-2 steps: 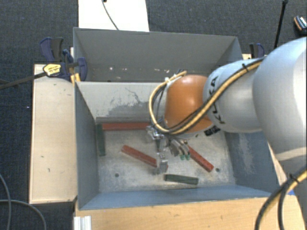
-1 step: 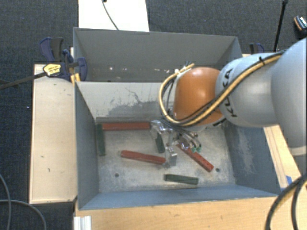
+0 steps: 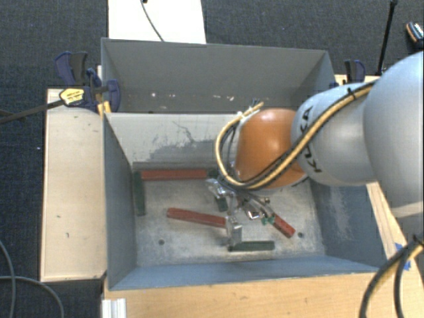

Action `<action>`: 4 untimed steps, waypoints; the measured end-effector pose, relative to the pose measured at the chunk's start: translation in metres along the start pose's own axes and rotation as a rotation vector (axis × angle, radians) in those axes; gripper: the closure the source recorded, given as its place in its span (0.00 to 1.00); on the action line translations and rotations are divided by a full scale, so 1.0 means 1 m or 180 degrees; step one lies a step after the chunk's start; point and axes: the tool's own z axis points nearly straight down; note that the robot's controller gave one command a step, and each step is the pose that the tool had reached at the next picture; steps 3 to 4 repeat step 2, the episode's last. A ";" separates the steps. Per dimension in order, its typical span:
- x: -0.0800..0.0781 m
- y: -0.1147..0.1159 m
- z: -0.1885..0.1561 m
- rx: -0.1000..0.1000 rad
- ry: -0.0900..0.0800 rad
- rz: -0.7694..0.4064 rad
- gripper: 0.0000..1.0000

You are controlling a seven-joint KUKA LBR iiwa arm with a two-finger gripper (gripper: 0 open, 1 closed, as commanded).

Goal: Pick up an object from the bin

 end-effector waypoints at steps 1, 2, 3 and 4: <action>-0.001 -0.001 -0.001 0.0001 -0.0004 0.0022 1.00; 0.004 -0.007 -0.205 0.0008 -0.0038 0.0268 1.00; 0.004 -0.007 -0.205 0.0008 -0.0038 0.0268 1.00; 0.004 -0.007 -0.205 0.0008 -0.0038 0.0268 1.00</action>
Offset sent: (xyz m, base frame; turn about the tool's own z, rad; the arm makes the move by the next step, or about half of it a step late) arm 0.0000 0.0000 0.0000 0.0000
